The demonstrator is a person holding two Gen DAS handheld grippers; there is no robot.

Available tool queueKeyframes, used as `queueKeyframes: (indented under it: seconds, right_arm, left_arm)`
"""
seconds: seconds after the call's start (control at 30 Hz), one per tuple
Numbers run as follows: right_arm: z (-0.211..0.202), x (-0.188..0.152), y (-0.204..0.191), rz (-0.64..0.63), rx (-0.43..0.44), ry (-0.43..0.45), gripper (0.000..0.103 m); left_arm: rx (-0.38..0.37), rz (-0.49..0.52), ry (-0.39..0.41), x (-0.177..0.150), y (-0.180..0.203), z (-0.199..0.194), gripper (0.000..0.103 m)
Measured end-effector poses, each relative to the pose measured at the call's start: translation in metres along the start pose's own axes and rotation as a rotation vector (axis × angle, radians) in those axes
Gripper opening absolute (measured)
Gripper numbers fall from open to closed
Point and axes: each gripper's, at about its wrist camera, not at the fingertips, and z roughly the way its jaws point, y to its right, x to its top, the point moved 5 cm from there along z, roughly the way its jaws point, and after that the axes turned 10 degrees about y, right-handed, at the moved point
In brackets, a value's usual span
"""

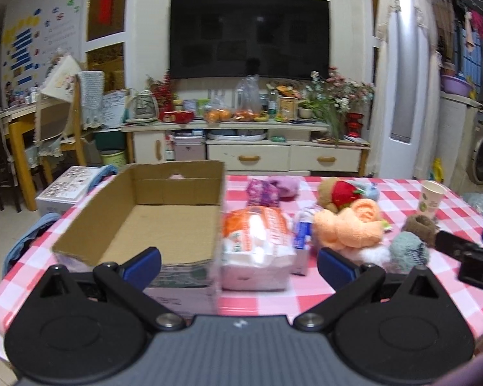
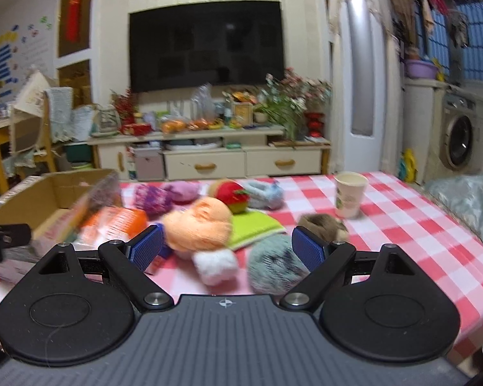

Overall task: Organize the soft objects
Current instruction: 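Grasp the orange towel roll with left gripper while right grasps teal ball, then carry orange towel and teal ball into the box and open both grippers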

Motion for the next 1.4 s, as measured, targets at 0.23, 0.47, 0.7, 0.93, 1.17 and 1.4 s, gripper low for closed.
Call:
queueKeyframes:
  seconds: [0.23,0.47,0.7,0.93,1.17,1.4]
  right_arm:
    - [0.027,-0.02,0.036,-0.014,-0.082,-0.048,0.103]
    - [0.062,-0.048,0.061,0.1,-0.046,-0.181,0.103]
    - [0.089,-0.055,0.063,0.14,0.011,-0.239,0.103]
    - [0.112,-0.053,0.066,0.144,0.04,-0.257,0.103]
    - [0.131,-0.052,0.061,0.154,0.055,-0.289,0.103]
    - [0.145,-0.055,0.061,0.152,0.034,-0.309,0.103]
  left_arm:
    - [-0.127,0.034,-0.048,-0.003,0.046,0.02,0.102]
    - [-0.242,0.084,-0.078,-0.002,0.097,0.061,0.102]
    - [-0.317,0.108,-0.12,-0.003,0.139,0.113,0.102]
    - [-0.333,0.138,-0.134,-0.001,0.163,0.158,0.102]
    - [-0.336,0.132,-0.199,-0.008,0.168,0.188,0.09]
    - [-0.33,0.135,-0.258,-0.015,0.173,0.203,0.076]
